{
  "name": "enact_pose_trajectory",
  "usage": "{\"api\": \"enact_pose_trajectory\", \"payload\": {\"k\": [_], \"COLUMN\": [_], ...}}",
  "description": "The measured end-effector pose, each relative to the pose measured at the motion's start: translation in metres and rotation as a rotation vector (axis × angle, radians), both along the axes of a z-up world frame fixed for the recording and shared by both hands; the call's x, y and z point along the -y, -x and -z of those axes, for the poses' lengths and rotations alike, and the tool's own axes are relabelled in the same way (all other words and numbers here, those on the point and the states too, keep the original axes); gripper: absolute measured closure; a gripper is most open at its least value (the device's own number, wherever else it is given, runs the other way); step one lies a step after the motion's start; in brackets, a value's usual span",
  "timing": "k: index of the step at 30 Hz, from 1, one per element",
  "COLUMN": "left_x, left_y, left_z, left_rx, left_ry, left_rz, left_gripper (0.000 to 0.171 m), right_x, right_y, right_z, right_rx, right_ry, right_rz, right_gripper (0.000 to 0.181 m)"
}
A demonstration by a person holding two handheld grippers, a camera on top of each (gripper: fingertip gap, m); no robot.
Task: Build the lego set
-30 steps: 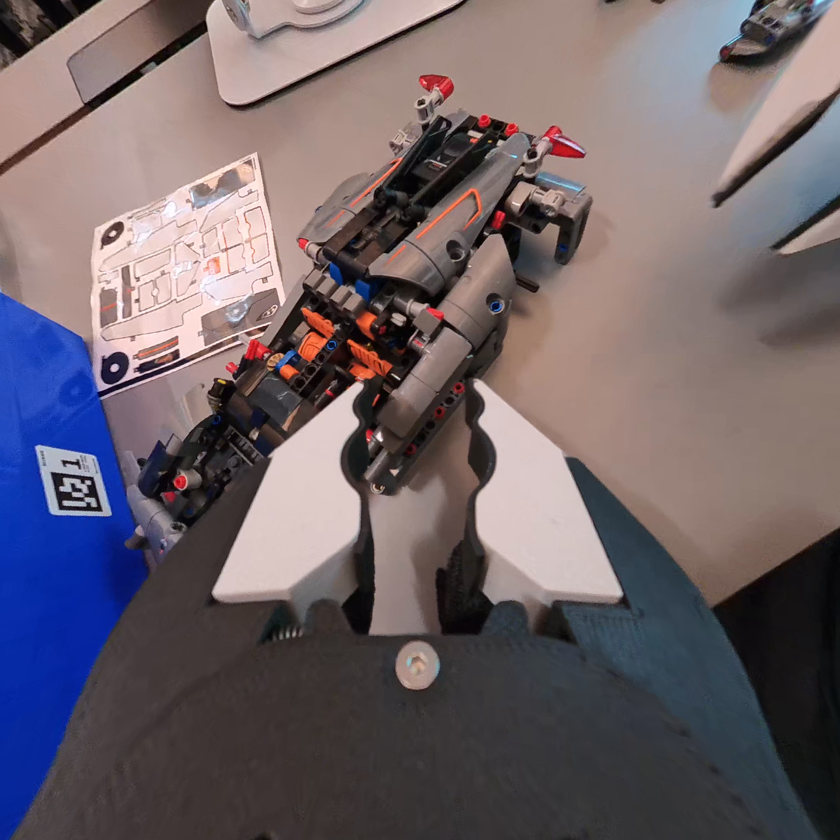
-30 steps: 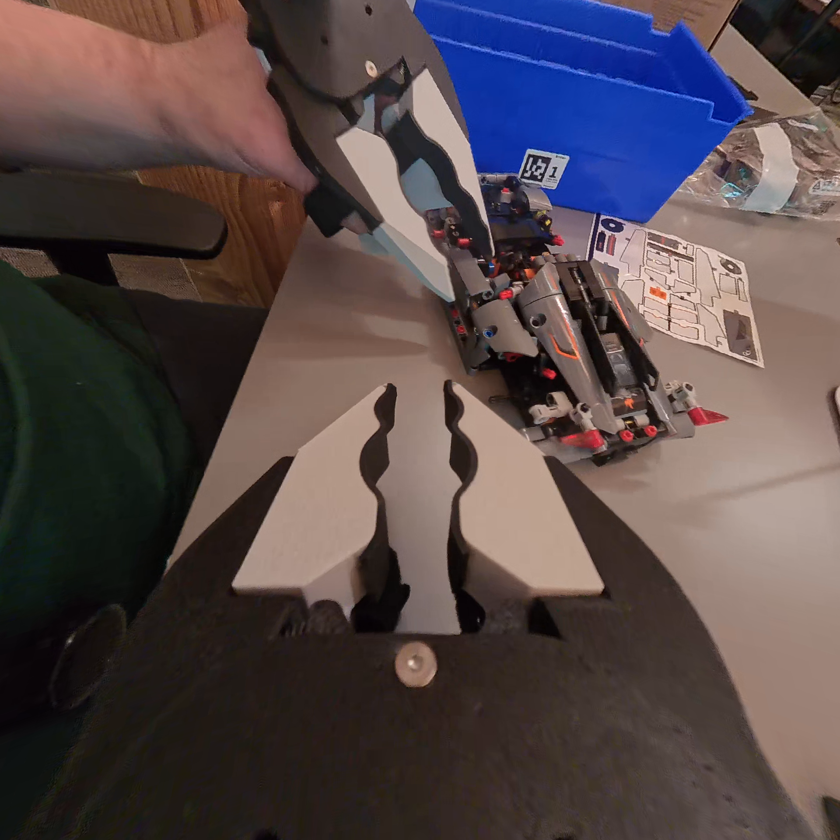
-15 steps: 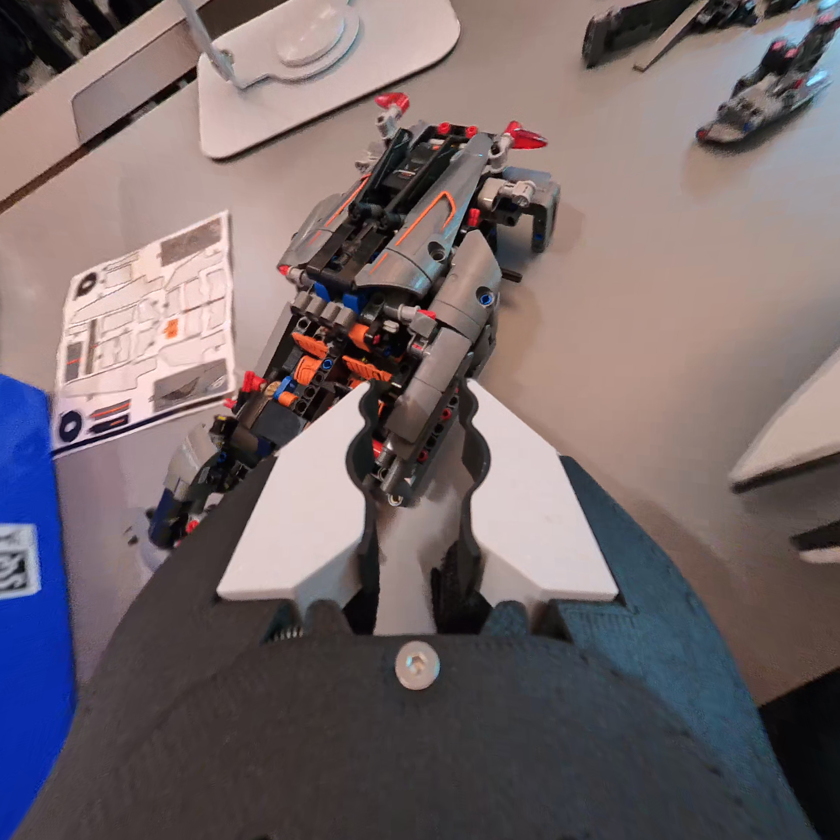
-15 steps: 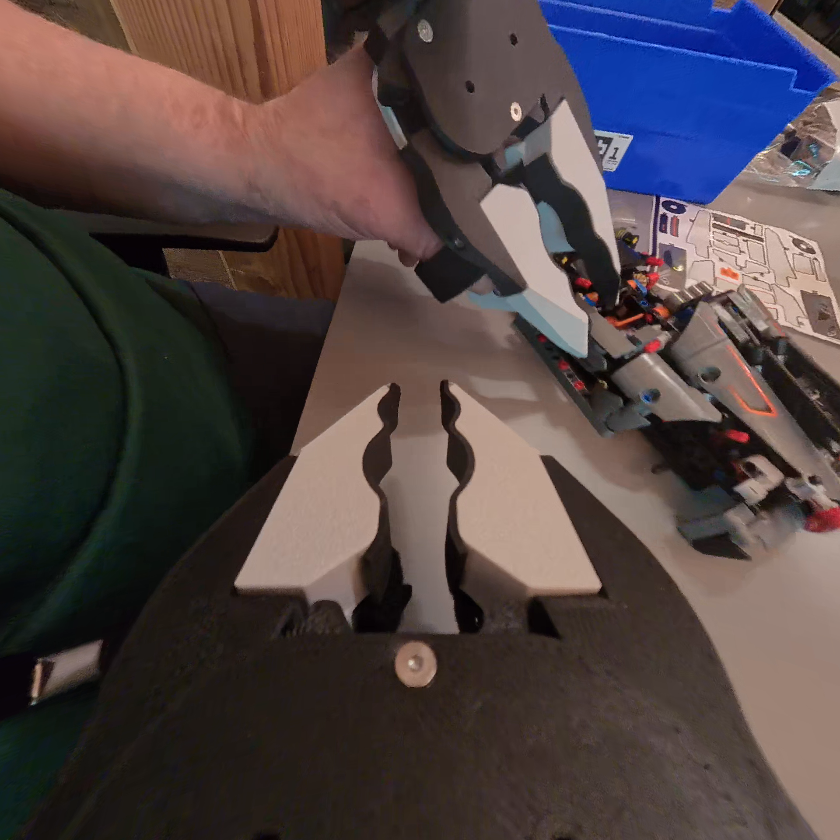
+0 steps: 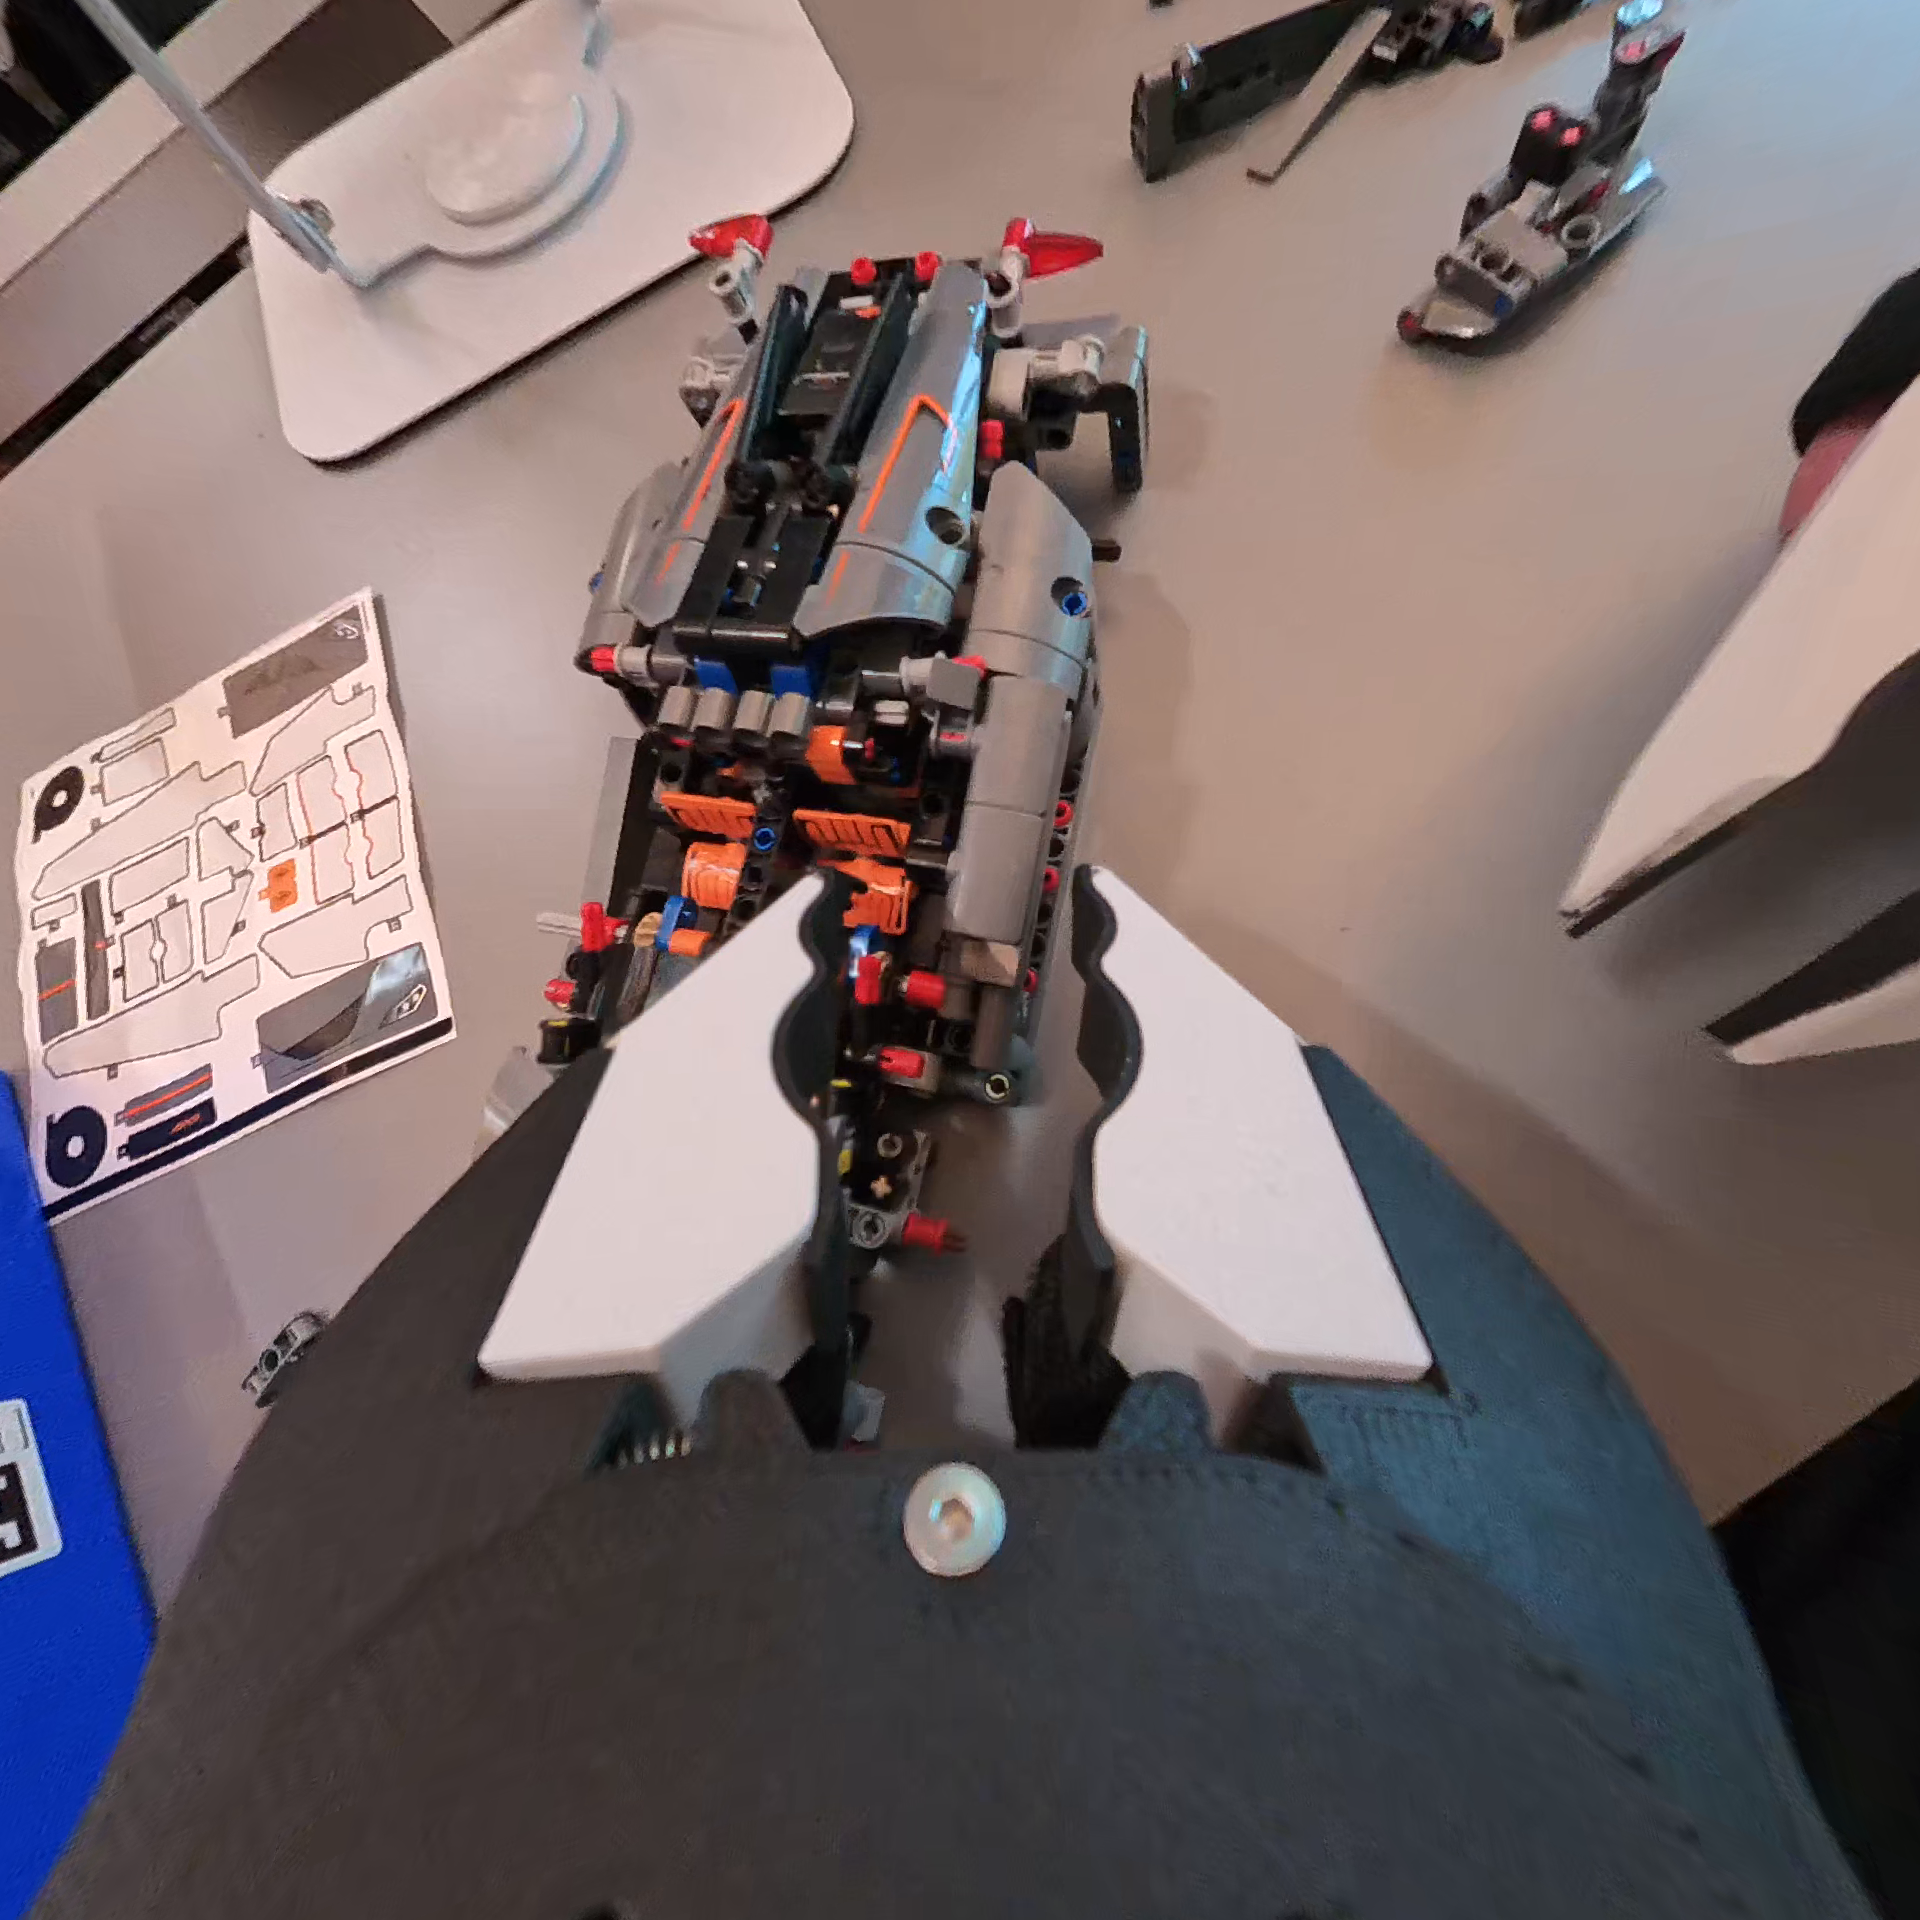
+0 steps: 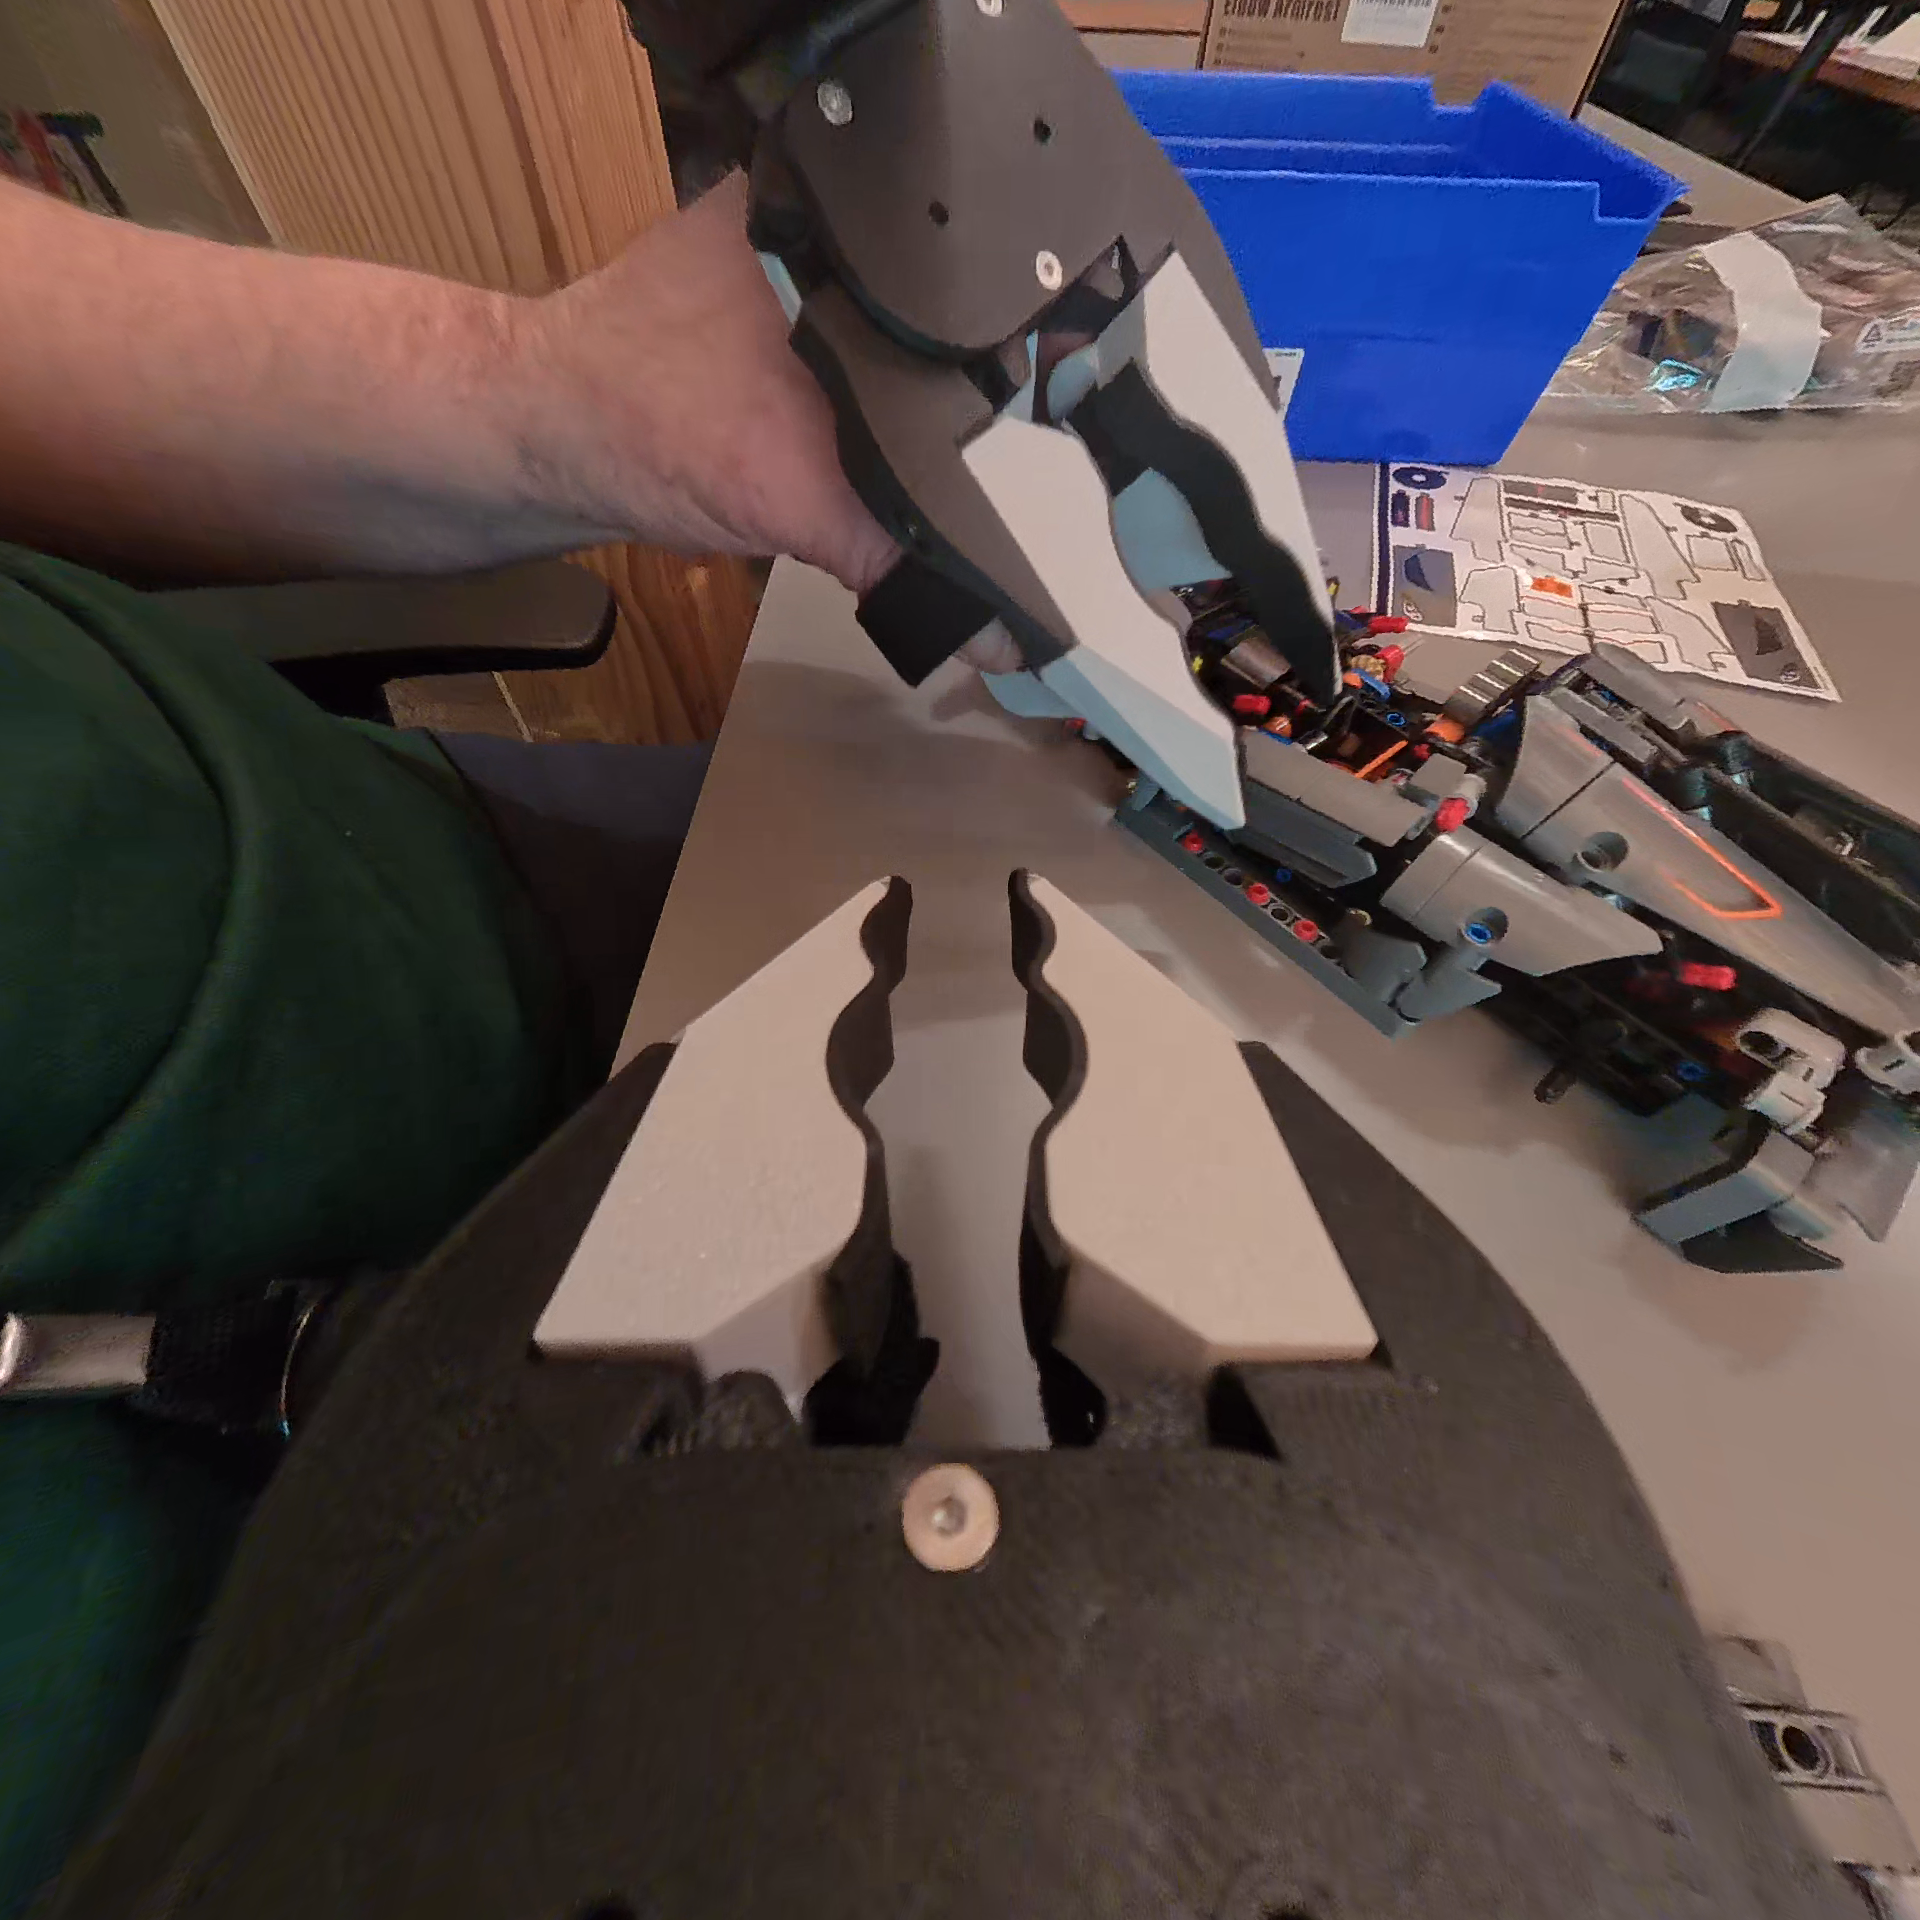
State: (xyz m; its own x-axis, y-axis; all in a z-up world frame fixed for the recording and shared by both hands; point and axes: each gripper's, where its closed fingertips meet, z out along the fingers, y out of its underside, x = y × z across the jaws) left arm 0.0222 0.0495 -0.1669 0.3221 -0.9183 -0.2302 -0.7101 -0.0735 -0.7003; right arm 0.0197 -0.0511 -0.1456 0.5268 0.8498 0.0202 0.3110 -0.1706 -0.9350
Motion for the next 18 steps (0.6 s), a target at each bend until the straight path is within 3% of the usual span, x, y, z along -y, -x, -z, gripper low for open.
{"api": "enact_pose_trajectory", "payload": {"k": [18], "left_x": [0.001], "left_y": [-0.021], "left_z": [0.009], "left_rx": [-0.106], "left_ry": [-0.051], "left_rz": [0.069], "left_gripper": [0.153], "right_x": [-0.001], "right_y": [0.0], "right_z": [0.0], "right_rx": [-0.008], "right_ry": [0.009], "right_rz": [0.002], "right_gripper": [0.163]}}
